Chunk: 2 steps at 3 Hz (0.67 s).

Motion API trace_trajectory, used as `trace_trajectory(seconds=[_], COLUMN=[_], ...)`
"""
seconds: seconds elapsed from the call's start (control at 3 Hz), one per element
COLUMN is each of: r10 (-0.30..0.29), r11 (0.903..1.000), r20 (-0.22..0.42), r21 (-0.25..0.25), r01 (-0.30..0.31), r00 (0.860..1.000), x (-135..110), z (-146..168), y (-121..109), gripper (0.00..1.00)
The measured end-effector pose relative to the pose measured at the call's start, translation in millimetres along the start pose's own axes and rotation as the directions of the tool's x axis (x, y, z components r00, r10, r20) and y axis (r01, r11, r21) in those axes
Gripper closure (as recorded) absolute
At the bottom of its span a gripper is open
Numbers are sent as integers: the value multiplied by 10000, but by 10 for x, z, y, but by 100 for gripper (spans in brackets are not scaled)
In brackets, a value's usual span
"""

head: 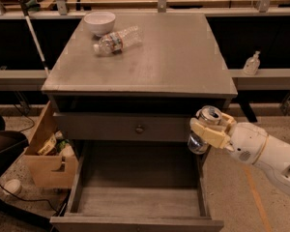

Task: Place redbull can into middle drawer

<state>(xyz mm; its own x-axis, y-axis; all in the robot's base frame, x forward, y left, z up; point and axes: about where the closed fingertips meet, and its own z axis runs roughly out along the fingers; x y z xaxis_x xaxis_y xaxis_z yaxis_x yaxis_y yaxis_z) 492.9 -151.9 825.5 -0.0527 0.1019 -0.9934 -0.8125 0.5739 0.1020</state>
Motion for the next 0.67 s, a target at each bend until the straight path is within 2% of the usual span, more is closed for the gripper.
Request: trace_trajectory(seconds=[0.33,0.67], r10=[0,-454], r11=[10000,9989], r20=[0,-35], r21=[-1,-72], r01=[0,454], r00=[10000,9990], x=[0,212], z=[1,116], y=[0,105], gripper=[100,100])
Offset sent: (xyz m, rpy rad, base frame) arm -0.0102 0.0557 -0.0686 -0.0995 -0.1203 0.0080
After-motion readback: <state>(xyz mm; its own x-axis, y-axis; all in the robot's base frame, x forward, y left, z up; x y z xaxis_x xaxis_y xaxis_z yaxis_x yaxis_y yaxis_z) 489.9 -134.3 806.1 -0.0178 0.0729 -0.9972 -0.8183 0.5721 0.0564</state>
